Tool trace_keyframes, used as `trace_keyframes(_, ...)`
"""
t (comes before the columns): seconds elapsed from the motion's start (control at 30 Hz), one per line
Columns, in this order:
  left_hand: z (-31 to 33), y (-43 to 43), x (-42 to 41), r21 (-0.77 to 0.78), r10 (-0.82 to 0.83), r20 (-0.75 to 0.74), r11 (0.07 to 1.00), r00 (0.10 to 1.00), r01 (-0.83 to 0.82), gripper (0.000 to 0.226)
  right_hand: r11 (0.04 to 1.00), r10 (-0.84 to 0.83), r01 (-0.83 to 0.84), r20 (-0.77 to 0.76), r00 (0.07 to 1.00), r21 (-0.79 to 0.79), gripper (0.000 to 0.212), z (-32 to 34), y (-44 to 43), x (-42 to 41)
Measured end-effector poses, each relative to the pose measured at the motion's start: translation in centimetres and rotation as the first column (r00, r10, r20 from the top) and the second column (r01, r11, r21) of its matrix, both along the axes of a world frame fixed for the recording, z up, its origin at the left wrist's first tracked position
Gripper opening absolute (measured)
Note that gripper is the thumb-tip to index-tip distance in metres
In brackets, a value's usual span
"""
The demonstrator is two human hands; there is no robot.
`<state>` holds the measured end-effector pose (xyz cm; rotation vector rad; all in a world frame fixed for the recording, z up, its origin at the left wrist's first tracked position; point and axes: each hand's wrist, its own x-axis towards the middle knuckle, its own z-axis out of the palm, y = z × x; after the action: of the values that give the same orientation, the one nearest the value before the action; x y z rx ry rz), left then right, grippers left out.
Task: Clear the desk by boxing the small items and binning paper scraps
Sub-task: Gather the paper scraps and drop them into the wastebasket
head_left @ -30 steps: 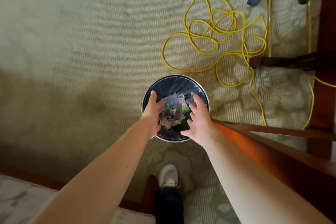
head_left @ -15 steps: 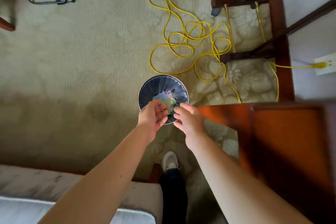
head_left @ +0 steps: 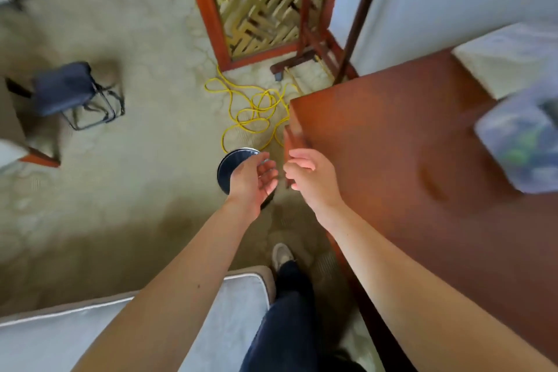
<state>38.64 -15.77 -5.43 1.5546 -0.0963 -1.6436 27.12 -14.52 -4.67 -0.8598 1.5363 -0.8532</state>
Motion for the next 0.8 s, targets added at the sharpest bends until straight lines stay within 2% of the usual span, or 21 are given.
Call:
trace_keyframes(0.13,6.1,4.6,-5.0,-0.121,-0.194,0.044,0.973,0.980,0.197,0.013,0.988,-0.120,0.119,0.006,0.993,-0.103,0.020,5.9,5.7,-5.5)
trace_keyframes(0.4,16.1,13.1,-15.9,-0.354,-0.479,0.140,0.793,0.867,0.495,0.020,0.886,-0.351,0.350,0.052,0.935,-0.305,0.017,16.5,17.1,-17.0)
trace_keyframes(0.57,21.1,17.9,-22.9,-0.441,-0.594,0.168,0.669,0.787,0.599,0.018,0.805,-0.478,0.469,0.069,0.875,-0.364,0.020,20.5,23.4,-22.8)
trace_keyframes(0.8,25.5,22.6,-30.7,-0.459,-0.703,0.205,0.545,0.681,0.701,0.017,0.699,-0.618,0.591,0.076,0.783,-0.402,0.014,23.5,29.9,-29.7)
